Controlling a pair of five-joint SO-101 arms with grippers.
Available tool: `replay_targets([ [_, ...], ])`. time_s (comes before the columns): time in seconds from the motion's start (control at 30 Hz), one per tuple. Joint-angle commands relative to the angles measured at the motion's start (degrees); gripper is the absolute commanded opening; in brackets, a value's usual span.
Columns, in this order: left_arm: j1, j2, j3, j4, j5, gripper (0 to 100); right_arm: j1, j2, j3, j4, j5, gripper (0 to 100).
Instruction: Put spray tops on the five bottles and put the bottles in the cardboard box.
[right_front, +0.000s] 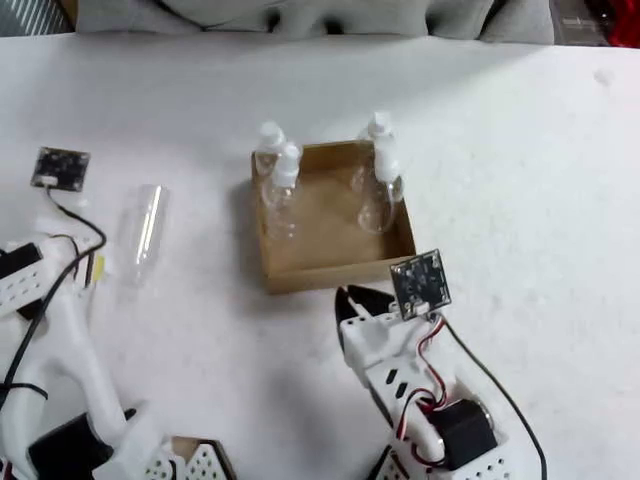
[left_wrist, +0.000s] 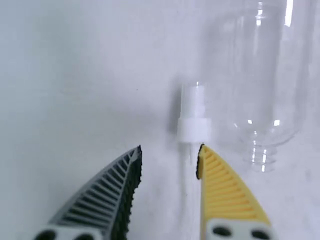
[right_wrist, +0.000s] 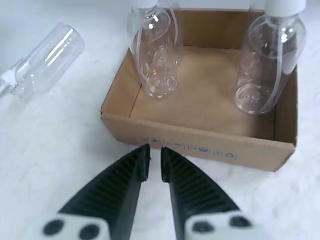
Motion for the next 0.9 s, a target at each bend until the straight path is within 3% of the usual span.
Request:
replay_targets([
  [0.0, 2.0, 2.1, -1.5, -1.7, -2.0, 17, 0.4, -1.3, 0.4, 0.4, 0.6, 1.7],
  [0.23, 2.1, 17.7, -10.4, -1.8, -2.8, 17, 0.1, -1.5, 1.2, 0.4, 0.8, 1.7],
  [0.43, 2.2, 24.7, -14.2, -1.7, -7.6, 17, 0.0, -1.5, 2.3, 0.1, 1.1, 1.7],
  [0.73, 2.2, 32.7, -13.8, -9.5, -7.2, 17, 0.0, -1.5, 2.4, 0.1, 1.1, 1.7],
  [0.87, 2.2, 34.2, -14.2, -9.4, -7.2, 6, 0.2, -1.5, 2.4, 0.4, 1.1, 1.7],
])
